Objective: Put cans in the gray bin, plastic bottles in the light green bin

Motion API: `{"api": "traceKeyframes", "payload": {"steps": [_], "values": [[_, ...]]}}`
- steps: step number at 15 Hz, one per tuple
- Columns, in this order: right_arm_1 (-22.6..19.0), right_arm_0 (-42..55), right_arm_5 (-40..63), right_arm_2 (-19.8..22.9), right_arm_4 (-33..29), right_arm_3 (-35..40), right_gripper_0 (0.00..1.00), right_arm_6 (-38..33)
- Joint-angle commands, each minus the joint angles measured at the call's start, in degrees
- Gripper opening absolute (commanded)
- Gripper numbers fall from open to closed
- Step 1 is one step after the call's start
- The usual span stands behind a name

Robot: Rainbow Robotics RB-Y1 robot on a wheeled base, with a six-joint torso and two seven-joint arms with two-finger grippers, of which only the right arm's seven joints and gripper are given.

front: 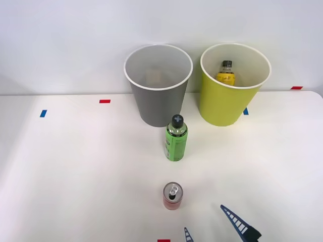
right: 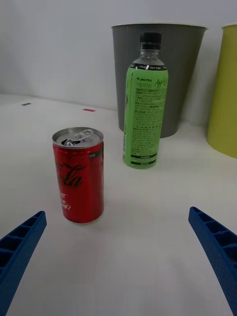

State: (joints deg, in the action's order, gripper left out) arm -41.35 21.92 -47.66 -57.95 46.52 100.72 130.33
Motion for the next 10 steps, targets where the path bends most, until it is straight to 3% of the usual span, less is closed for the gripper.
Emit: {"api": "traceKeyframes", "payload": {"steps": [1,5,10], "values": [[1.9,-4.0,-0.3,-2.0,0.0,-2.2,1.00,-1.0],[5.4,-12.3,-0.3,-4.5,0.0,-9.6,1.00,-2.7],[7.6,-17.1,0.7,-5.2,0.0,-12.2,1.00,-6.0]]}}
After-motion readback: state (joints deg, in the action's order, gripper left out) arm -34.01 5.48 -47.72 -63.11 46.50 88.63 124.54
